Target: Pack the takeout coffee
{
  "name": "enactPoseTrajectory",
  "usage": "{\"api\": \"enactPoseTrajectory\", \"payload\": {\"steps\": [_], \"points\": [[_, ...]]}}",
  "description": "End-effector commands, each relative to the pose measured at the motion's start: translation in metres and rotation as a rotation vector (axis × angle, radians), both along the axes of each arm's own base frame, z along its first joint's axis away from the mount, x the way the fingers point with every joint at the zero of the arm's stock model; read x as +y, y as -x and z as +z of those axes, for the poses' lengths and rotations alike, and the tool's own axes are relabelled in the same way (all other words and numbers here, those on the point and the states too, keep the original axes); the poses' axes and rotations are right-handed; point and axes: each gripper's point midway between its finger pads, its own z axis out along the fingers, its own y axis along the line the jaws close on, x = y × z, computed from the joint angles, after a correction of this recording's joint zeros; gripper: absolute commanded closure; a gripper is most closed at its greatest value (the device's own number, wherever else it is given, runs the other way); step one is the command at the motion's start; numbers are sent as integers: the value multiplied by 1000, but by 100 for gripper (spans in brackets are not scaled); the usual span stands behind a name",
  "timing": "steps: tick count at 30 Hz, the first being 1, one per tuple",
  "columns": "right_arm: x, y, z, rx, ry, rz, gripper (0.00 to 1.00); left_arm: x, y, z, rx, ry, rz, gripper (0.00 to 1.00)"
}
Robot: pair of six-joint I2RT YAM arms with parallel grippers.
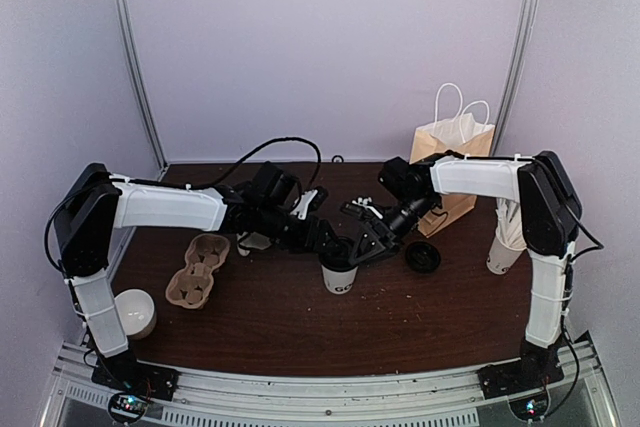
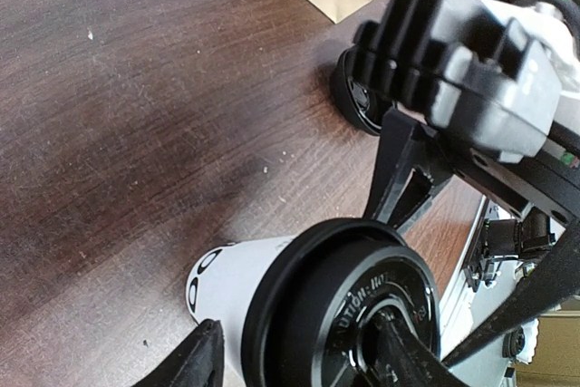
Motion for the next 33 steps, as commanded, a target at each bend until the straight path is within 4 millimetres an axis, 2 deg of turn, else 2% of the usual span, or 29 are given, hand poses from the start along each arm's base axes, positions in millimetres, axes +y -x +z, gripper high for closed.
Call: {"api": "enactPoseTrajectory", "payload": {"steps": [1,5,19,23,27,28,30,31,33], "points": [[3,4,11,-64,-18,30,30,17,6,-38,55,-107,19,39],[1,4,3,-100,29,52,31,18,7,-38,58,-111,19,40],[-4,-18,-29,-110,177,-42,40,20,9,-40,62,-119,14,40],[-22,-27,-62,-130,333,-89,44,20,9,-40,64,-119,13,40],[-58,-39,-110,-179,596,-139,49,20,9,-39,62,-120,13,40],[-62,-40,-116,-177,627,-154,49,20,9,-40,62,-123,12,40],[-55,-39,-115,-143,593,-153,49,20,8,-39,60,-123,13,40],[-43,-36,-105,-109,520,-144,48,20,8,-38,57,-123,13,40],[-18,-27,-73,-51,341,-94,44,19,7,-33,46,-116,10,40]]}}
